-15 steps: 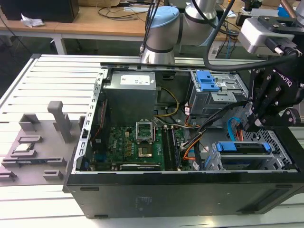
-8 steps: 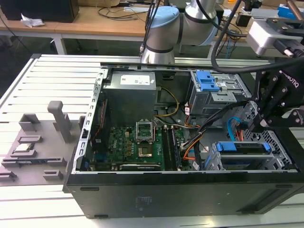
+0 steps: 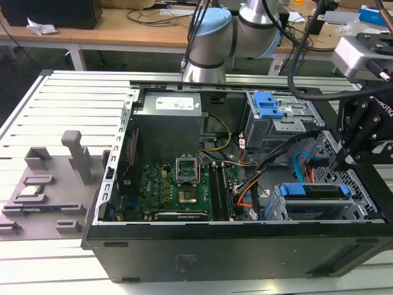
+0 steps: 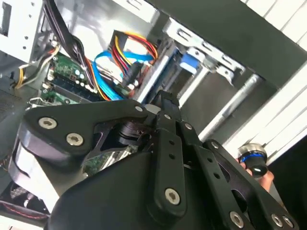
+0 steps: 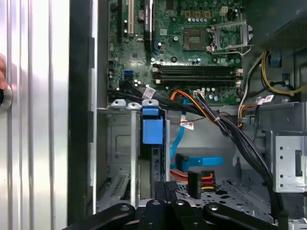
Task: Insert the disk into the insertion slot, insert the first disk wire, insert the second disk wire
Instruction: 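Insert the first disk wire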
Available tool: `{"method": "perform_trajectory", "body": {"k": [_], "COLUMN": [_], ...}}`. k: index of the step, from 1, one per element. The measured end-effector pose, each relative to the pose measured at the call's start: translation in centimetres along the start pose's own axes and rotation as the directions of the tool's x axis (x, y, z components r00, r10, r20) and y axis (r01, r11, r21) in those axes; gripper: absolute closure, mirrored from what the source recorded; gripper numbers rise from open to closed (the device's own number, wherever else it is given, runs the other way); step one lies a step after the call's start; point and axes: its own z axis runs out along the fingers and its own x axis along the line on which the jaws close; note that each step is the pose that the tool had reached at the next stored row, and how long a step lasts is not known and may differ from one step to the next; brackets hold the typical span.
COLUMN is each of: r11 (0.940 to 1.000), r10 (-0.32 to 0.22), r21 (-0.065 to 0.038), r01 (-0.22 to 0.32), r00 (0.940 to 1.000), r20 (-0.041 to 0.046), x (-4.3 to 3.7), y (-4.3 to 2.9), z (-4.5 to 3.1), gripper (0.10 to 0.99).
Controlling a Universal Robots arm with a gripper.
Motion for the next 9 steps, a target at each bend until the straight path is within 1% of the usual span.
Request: {"method": "perform_trajectory", "body": {"k": [2, 5, 9], "r11": [1.0000, 1.0000, 1.0000], "r10": [0.000, 0.000, 0.000], "r21": [0.000, 0.000, 0.000], "r01": [0.000, 0.000, 0.000], "r00": [1.0000, 1.0000, 1.0000], "r20": [-0.0003, -0.0006, -0.0005], "x": [-1.24, -2.17, -2.28], "y": [-0.19, -0.21, -0.22], "z": [0.28, 0.54, 0.87], "gripper": [0.980, 0.980, 0.980]}}
